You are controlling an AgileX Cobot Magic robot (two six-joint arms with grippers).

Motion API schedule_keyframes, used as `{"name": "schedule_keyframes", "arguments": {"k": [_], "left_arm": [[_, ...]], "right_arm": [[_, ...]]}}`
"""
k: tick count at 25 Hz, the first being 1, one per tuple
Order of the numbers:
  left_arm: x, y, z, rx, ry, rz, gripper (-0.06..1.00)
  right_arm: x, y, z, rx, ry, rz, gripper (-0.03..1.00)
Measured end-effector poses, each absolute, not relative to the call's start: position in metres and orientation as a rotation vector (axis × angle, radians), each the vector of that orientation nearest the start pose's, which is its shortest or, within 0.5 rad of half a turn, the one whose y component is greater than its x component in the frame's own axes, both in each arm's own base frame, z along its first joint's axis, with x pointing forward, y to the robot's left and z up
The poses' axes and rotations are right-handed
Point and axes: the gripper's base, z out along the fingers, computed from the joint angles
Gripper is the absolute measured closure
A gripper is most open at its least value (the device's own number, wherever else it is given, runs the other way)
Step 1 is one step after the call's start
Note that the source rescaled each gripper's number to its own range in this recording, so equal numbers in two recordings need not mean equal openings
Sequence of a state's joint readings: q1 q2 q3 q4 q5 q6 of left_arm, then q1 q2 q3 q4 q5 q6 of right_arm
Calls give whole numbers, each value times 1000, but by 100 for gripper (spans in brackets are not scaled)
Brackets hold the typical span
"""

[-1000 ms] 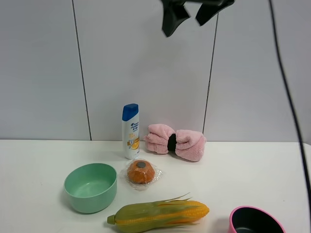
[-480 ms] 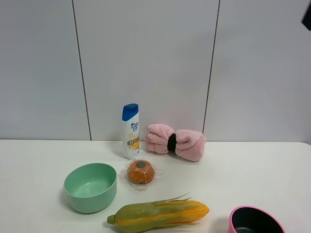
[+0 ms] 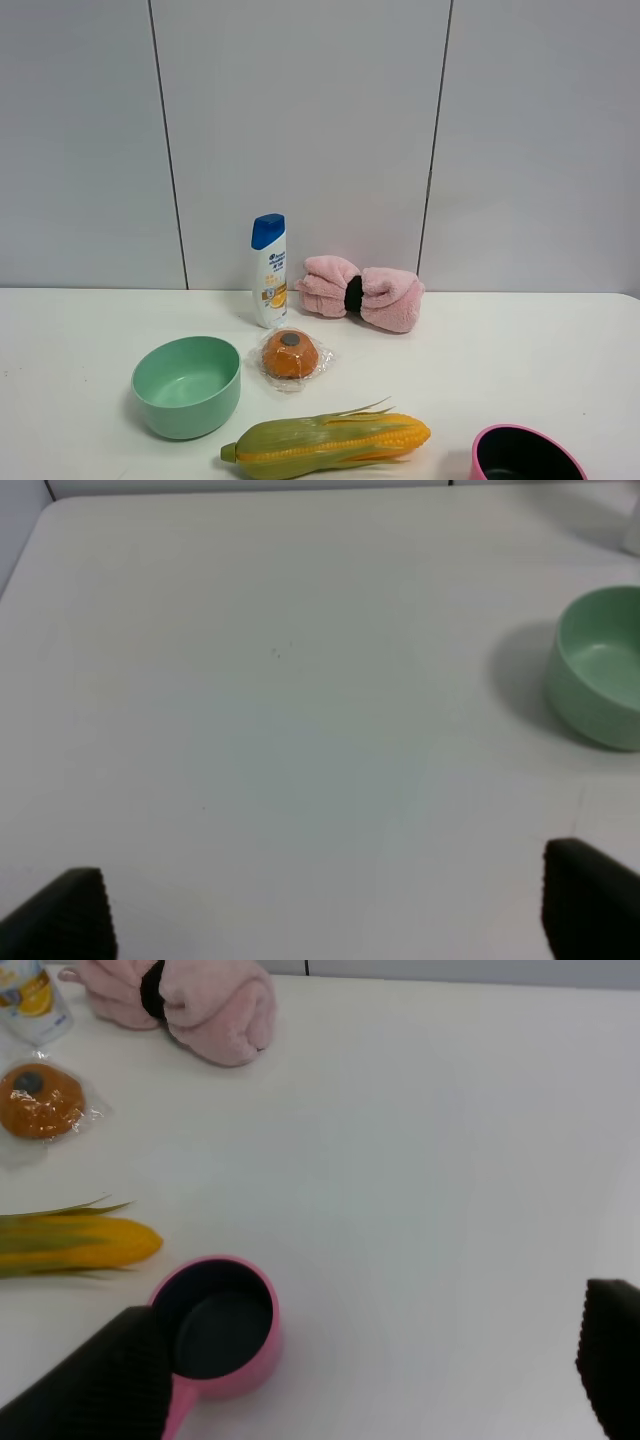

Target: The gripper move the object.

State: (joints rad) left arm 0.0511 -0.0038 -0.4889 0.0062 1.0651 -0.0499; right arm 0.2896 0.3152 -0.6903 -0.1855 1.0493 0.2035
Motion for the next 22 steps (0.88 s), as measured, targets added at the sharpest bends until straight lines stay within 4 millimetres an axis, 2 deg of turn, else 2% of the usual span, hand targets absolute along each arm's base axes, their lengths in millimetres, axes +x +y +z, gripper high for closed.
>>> {"name": "schedule_keyframes", "arguments": {"k": [4, 8, 11, 15, 22], "left_arm": [[-4, 0, 274, -104, 2053, 8, -6], [-4, 0, 274, -104, 2053, 8, -6], [-4, 0, 274, -104, 2053, 8, -6], [-4, 0, 274, -104, 2053, 8, -6], [-4, 0, 274, -104, 2053, 8, -6]], "right_arm": [[6, -11, 307, 103, 2044, 26, 30], [-14, -3, 302, 210, 1934, -27, 30], [-12, 4, 297, 128, 1953, -29, 30], [-4, 9, 277, 10, 2042, -6, 30], [-5, 10, 276, -75, 2051, 39, 30]]}}
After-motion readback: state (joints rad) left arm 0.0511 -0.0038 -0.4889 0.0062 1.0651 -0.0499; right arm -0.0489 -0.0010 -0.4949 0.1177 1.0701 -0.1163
